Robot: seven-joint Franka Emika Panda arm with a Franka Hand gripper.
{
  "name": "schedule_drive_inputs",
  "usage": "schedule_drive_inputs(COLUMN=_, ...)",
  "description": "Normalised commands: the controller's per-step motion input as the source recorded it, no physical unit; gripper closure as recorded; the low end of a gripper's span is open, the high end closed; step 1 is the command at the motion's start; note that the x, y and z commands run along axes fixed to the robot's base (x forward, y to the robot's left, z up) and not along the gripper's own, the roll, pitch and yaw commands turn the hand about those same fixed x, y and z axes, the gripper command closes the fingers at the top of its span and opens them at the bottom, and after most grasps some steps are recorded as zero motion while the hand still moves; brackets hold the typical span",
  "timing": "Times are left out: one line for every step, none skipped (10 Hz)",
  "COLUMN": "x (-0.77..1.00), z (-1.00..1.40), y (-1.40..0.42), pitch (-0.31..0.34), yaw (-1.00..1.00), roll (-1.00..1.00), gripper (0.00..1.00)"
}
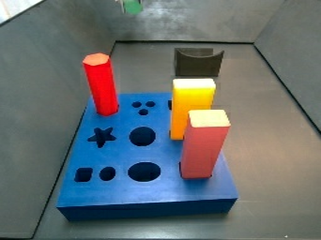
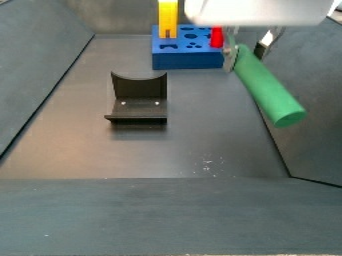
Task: Pick up the oval object. Move up. Place the oval object on the fixture. Regrasp the oval object. Move to above the board. Insert the oval object.
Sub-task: Place the oval object on the fixture.
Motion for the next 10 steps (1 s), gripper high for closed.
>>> schedule_drive_inputs(x=-0.01, z=0.57, y=0.00, pitch=0.092, yaw=0.04, roll=0.13, gripper=1.00)
schedule_drive_inputs(x=-0.01, z=0.36, y=0.00, pitch=0.093, yaw=0.04, roll=0.12, gripper=1.00)
schedule_drive_inputs(x=-0.01, z=0.27, y=0.00, pitch=0.091, yaw=0.04, roll=0.11, gripper=1.00)
schedule_drive_inputs(x=1.00, z=0.20, y=-0.35, pitch=0.354, yaw=-1.00, roll=-0.15, gripper=1.00)
schedule_drive_inputs(x=1.00, z=0.16, y=-0.34, pitch=0.373, yaw=-1.00, roll=-0.17, gripper=1.00)
schedule_drive_inputs(x=1.00, z=0.15, y=-0.28, pitch=0.399, yaw=-0.88, roll=-0.21, gripper=1.00)
schedule_drive_inputs(x=1.00, z=0.14, y=-0.27, pitch=0.352, yaw=-0.72, roll=-0.21, gripper=1.00)
schedule_drive_inputs(x=1.00, z=0.12, y=-0.24, pitch=0.258, yaw=-0.42, roll=-0.20, gripper=1.00)
schedule_drive_inputs(x=1.00, z=0.11, y=-0.21, pitch=0.203, yaw=-0.28, roll=-0.19, gripper=1.00)
schedule_drive_inputs(x=1.00, z=0.10, y=-0.19, pitch=0.174, yaw=-0.18, roll=-0.18, gripper=1.00)
